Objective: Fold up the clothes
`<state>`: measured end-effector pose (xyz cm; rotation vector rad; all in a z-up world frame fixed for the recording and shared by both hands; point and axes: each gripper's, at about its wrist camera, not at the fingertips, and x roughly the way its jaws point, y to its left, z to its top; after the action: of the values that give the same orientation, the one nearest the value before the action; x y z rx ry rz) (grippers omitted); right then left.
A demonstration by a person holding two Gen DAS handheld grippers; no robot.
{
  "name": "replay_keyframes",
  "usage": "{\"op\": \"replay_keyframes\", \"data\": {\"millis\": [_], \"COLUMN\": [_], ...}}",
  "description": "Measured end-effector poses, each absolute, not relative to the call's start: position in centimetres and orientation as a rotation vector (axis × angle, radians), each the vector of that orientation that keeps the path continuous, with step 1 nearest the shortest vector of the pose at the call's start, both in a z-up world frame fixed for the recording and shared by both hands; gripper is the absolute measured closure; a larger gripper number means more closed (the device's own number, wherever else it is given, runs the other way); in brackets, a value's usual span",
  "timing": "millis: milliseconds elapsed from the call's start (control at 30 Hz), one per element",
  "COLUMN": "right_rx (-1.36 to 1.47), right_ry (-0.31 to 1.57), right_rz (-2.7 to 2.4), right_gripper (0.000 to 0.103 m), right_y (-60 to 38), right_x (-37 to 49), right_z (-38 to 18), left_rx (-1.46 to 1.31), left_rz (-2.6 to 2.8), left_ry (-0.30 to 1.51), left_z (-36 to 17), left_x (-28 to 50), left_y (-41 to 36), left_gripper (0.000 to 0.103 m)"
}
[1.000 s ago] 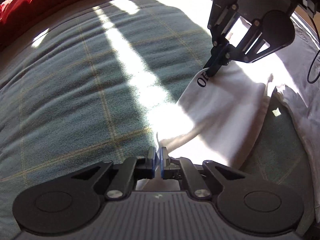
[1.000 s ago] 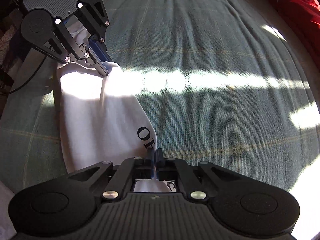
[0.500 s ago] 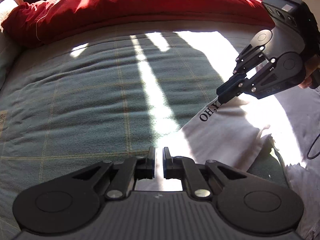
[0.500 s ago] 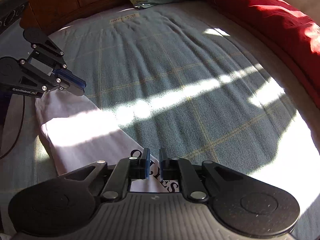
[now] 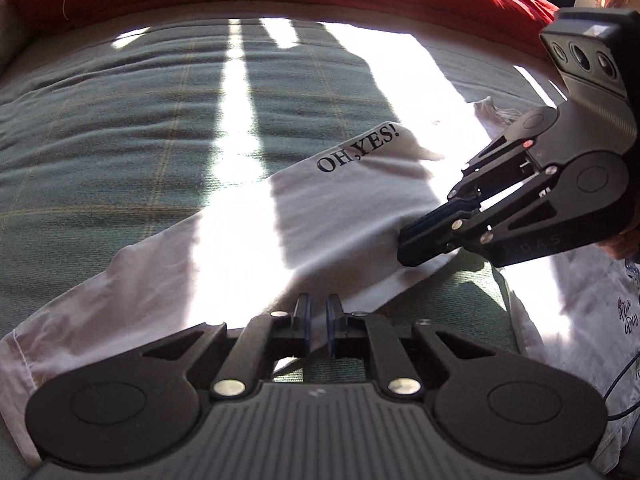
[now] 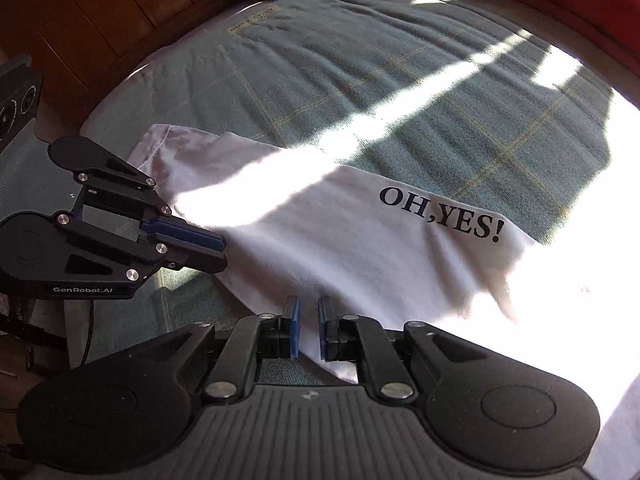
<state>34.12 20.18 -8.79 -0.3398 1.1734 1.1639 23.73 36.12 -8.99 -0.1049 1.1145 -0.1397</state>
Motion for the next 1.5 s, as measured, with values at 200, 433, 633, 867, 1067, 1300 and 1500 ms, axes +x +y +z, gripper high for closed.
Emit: {"op": "replay_keyframes", "data": {"millis": [200,433,633,867,1067,1300,1500], "right_rx": [-0.357,-0.501,-0.771,-0.882,-0.869,-0.818,-0.740], "right_ry": [1.179,1.084,0.860,0.827,0.870,0.862,0.853], "right_rz": [1.141,1.213,1.274,1.327,1.395,1.378,1.365], "right_gripper": [0.090,0.079,0.067,0.103,0.100,0.094,0.090], "right_y": [21.1,20.1,21.7,22.4,21.6,22.1,23.3], "right_x": [33.7,30.6,27.0,25.4,24.8,24.3,24.6], "right_z": [-9.9,-8.5,-8.6,-8.8,-8.2,-7.2,-6.7], "left_rx": [-0.180,-0.132,-0.353,-0.731,-1.029,-1.165,-1.024], "left_rz": [-0.119,-0.068,0.067,0.307,0.491,0.629,0.679], "left_ry": [1.183,1.205,1.192,1.038,0.841,0.678,0.739], "left_z": [-10.2,-9.2,-9.3,-9.8,-11.6,-13.2,-11.1], "left_x": [23.6,20.2,17.9,14.4,11.2,9.2,9.9], "left_y": [36.9,36.9,39.9,45.1,48.5,49.0,48.8], "left_gripper": [0.094,0.083,0.055,0.048,0.045,0.096,0.087]}}
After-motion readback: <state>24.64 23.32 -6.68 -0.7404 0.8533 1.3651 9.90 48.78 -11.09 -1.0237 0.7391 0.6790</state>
